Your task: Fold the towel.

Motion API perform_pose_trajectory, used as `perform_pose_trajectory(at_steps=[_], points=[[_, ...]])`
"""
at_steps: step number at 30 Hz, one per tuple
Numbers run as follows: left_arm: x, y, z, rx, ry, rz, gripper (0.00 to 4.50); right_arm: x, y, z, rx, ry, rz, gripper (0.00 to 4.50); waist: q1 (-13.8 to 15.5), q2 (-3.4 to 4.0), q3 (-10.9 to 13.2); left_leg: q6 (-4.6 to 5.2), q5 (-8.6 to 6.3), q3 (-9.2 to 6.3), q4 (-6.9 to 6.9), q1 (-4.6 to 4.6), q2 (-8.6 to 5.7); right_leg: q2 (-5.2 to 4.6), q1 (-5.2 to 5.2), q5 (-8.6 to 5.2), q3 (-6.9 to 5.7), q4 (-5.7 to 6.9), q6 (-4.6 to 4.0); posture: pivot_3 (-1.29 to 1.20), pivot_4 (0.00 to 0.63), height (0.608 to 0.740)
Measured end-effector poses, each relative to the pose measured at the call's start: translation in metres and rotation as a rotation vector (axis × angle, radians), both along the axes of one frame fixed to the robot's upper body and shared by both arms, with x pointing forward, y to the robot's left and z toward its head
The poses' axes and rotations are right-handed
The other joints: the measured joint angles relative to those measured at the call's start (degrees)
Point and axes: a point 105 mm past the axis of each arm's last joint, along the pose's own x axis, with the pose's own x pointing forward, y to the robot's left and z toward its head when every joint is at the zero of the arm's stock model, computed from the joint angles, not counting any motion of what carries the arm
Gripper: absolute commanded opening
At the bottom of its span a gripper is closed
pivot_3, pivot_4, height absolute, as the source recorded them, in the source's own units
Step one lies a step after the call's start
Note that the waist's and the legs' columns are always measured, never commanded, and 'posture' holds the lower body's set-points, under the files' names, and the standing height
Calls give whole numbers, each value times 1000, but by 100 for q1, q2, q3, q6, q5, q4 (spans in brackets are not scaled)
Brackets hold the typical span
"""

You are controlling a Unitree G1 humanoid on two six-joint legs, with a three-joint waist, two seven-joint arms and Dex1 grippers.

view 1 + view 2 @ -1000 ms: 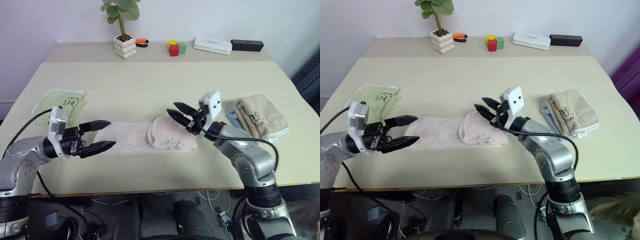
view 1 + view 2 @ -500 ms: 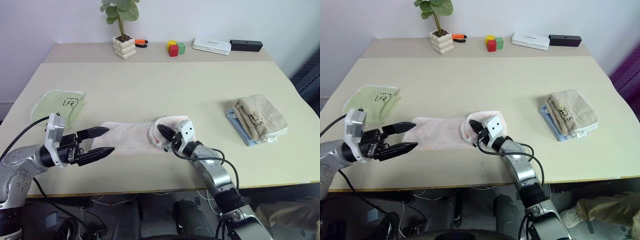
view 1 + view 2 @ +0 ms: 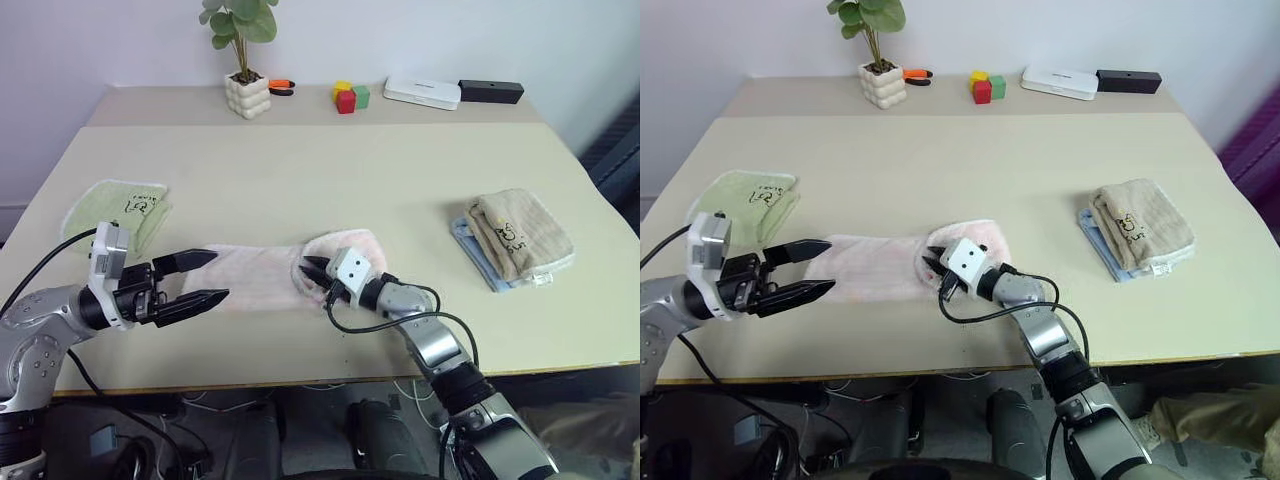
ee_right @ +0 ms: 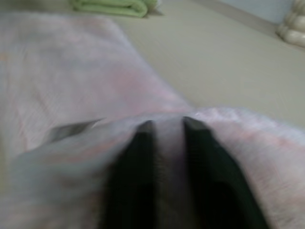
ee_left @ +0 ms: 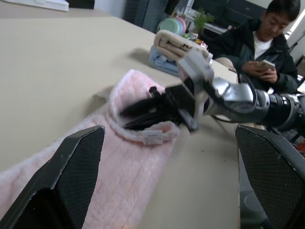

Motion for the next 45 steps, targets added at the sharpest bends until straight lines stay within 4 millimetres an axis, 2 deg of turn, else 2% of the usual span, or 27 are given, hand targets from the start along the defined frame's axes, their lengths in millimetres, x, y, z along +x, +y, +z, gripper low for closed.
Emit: perform_pose_trajectory(at_steps=[4,5,7,10,14,18,20,22,25,29,33,41,44,45], points=[[2,1,-6,1,29,12,4500,18,-11,51,151,-40,-57,4247,4,1,1,0,0,0,1,-1,0,-1,-2,1,0,6,2,0,150,740],[4,2,-7,1,38,24,4500,21,-16,66,185,-56,-66,4478,9,1,1,0,0,-1,1,-1,0,-1,-2,1,0,7,3,0,150,740],[7,3,-9,-4,73,55,4500,23,-25,91,234,-92,-75,4478,14,1,1,0,0,-1,0,-1,0,-1,-3,2,0,8,3,0,150,740],[11,7,-6,-83,148,136,4500,18,-37,105,240,-84,-46,4478,11,0,1,0,0,-2,-1,-2,0,-2,-3,4,-1,10,8,0,150,740],[1,0,3,-297,267,219,4500,1,-55,97,138,-19,56,4478,7,0,2,2,-1,-5,0,-4,0,-8,-3,10,0,9,20,0,150,740],[-29,-8,-12,-419,476,294,4500,-16,-85,87,49,58,114,4478,-11,-1,3,6,-4,-7,-2,4,2,-10,-2,10,0,15,20,0,150,740],[-42,-8,-18,-477,563,346,4500,-32,-94,84,7,97,166,4478,0,-1,3,6,-4,-8,-2,7,2,-11,0,0,0,17,2,0,150,740],[-51,0,-27,-539,636,422,4500,-50,-99,75,-43,146,234,4478,11,-1,3,6,-4,-7,-1,17,0,-11,11,-13,0,15,-23,0,150,740],[-57,13,-44,-617,714,543,4500,-56,-103,70,-62,183,256,4478,13,-1,3,5,-5,-1,1,40,-1,-12,31,-17,2,4,-30,0,150,740],[-58,20,-60,-656,754,688,4500,-52,-103,75,-43,158,230,4478,19,-1,3,0,-9,-4,-12,79,-1,-17,62,-17,-1,-51,-35,0,150,740],[-56,16,-71,-697,795,758,4500,-49,-100,79,-32,127,212,4478,21,-1,3,10,-17,10,-15,76,-11,-43,88,-15,1,-78,-39,0,150,740],[-32,25,-76,-810,815,896,4500,-46,-103,78,-36,113,187,4478,22,-1,3,14,-19,15,-12,75,-26,-66,99,-15,1,-83,-40,0,150,740],[-22,22,-77,-808,829,906,4500,-45,-103,78,-36,110,180,4478,32,2,1,15,-19,16,-12,77,-29,-65,101,-15,0,-83,-40,0,150,740],[-20,20,-77,-801,838,903,4240,-45,-103,79,-36,109,179,4498,37,5,0,15,-19,16,-11,78,-30,-65,103,-15,0,-83,-40,0,150,740]])
